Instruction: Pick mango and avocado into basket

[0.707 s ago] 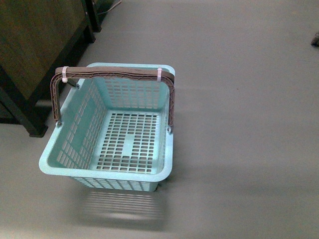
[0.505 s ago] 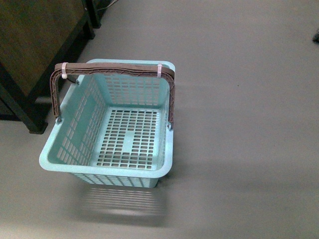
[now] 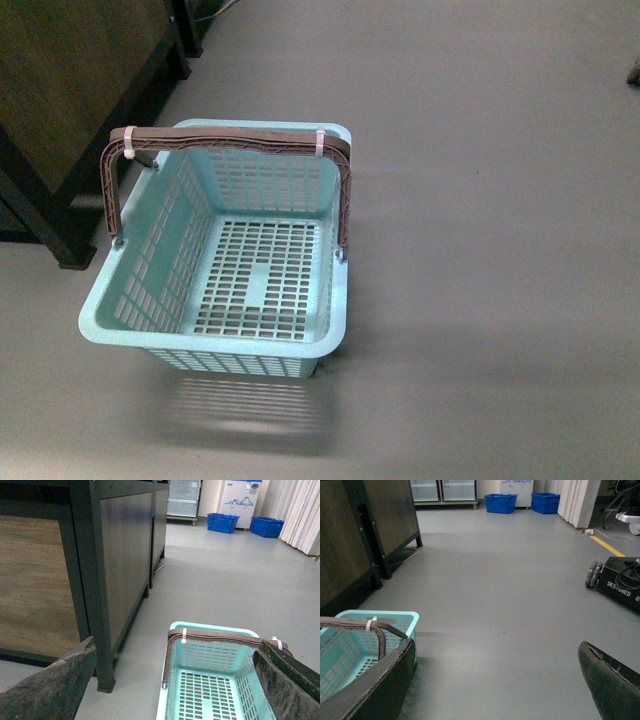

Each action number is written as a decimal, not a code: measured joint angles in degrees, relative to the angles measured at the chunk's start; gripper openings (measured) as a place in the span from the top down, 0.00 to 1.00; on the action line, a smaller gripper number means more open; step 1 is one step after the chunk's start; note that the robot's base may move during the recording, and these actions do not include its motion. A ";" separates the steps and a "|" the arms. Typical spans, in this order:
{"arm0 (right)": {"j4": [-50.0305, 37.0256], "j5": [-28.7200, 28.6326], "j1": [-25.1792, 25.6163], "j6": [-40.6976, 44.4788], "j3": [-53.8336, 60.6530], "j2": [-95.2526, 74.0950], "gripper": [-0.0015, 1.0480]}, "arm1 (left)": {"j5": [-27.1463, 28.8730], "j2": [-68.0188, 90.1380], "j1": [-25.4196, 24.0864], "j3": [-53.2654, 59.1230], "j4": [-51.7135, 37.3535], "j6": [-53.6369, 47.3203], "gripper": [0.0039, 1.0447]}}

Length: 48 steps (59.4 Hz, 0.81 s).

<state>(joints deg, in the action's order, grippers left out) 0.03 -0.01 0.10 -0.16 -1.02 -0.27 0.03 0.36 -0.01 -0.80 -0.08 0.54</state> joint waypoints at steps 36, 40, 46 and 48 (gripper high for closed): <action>0.00 0.02 0.00 0.00 0.00 0.00 0.08 | 11.93 105.90 10.80 -42.34 -28.13 81.50 0.08; 0.00 0.02 0.00 0.00 0.00 0.00 0.08 | 11.13 112.41 12.02 -47.82 -28.83 84.02 0.08; 0.00 0.02 0.00 0.00 0.00 0.00 0.08 | 10.38 121.68 13.99 -56.43 -29.05 86.77 0.08; 0.00 0.02 0.00 0.00 0.00 0.00 0.08 | 10.38 124.10 14.51 -58.80 -29.07 87.62 0.08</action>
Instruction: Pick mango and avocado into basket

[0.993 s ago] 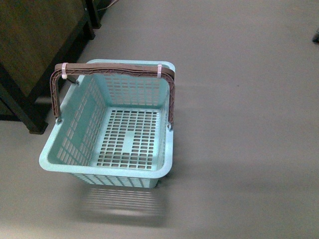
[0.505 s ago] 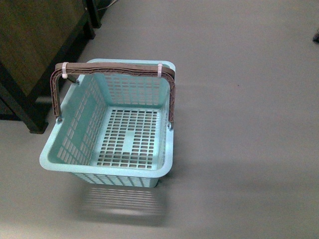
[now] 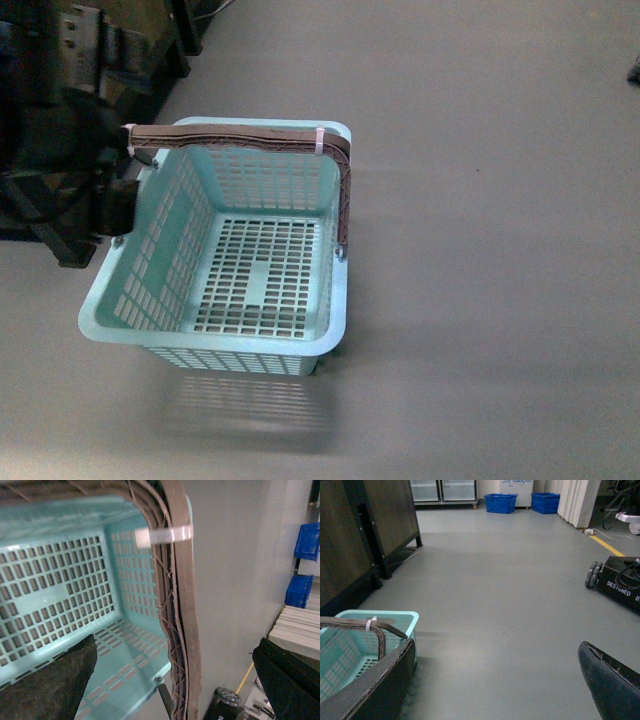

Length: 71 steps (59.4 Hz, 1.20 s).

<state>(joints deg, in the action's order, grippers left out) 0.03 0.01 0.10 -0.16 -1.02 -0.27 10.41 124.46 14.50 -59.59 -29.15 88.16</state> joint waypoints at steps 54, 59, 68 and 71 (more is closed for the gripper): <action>0.00 0.00 0.00 0.00 0.00 0.00 0.08 | 2.56 21.62 4.28 -25.07 -6.75 4.46 0.43; 0.00 0.00 0.00 0.00 0.00 0.00 0.08 | 2.27 21.59 4.50 -25.00 -6.21 4.28 0.55; 0.00 0.00 0.00 0.00 0.00 0.00 0.08 | 3.82 20.85 4.63 -23.76 -5.66 3.39 0.70; 0.00 0.00 0.00 0.00 0.00 0.00 0.08 | 4.39 19.93 4.72 -22.80 -5.64 3.15 0.71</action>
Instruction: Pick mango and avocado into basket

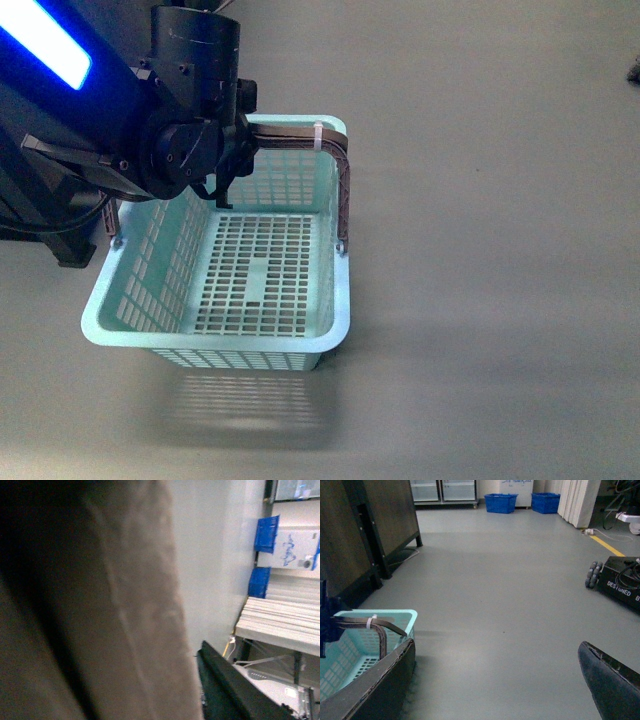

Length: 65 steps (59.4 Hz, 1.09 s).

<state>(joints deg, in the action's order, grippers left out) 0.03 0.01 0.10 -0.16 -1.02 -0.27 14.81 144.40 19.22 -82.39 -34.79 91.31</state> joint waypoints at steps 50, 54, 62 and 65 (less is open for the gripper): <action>0.02 -0.02 0.00 -0.02 0.00 0.00 0.08 | 4.63 -66.36 1.70 41.68 3.98 -18.23 0.82; 0.02 0.00 0.00 0.02 0.00 0.00 0.08 | 4.31 -66.34 1.84 41.86 3.98 -16.41 0.86; 0.02 0.02 0.00 0.00 0.00 0.00 0.08 | 4.57 -66.34 2.10 41.86 3.98 -17.49 0.89; 0.02 0.00 0.00 0.00 0.00 0.00 0.08 | 4.70 -66.34 2.08 41.86 4.00 -17.51 0.89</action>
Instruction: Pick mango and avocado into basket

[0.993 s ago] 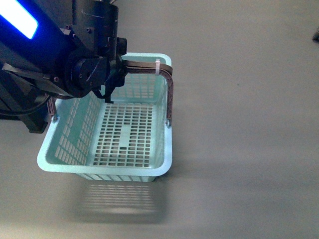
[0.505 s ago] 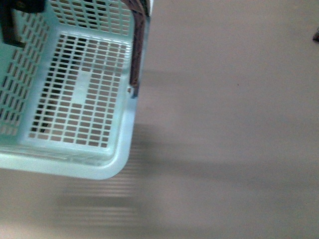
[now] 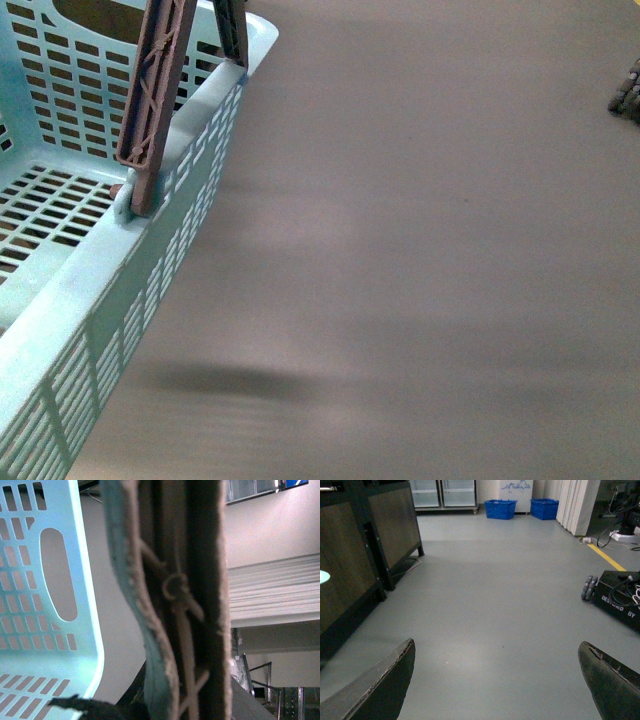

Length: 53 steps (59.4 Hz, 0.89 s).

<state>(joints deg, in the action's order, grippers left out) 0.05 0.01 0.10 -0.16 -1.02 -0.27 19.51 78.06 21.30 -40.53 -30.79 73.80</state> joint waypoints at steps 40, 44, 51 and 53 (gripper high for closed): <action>0.00 0.02 0.00 0.00 0.00 0.00 0.08 | -0.07 -0.02 0.00 0.00 -0.02 -0.04 0.90; 0.00 0.00 0.00 0.00 0.00 0.00 0.08 | -0.09 -0.02 0.00 0.00 -0.02 -0.02 0.90; 0.00 -0.02 0.00 0.00 0.00 0.00 0.08 | -0.13 -0.02 0.00 0.00 -0.02 0.00 0.90; 0.00 0.02 0.00 0.00 0.00 0.00 0.08 | -0.11 -0.02 0.00 0.00 -0.02 0.00 0.90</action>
<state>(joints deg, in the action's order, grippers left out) 0.05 0.03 0.10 -0.16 -1.02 -0.27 19.40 78.04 21.30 -40.53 -30.81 73.80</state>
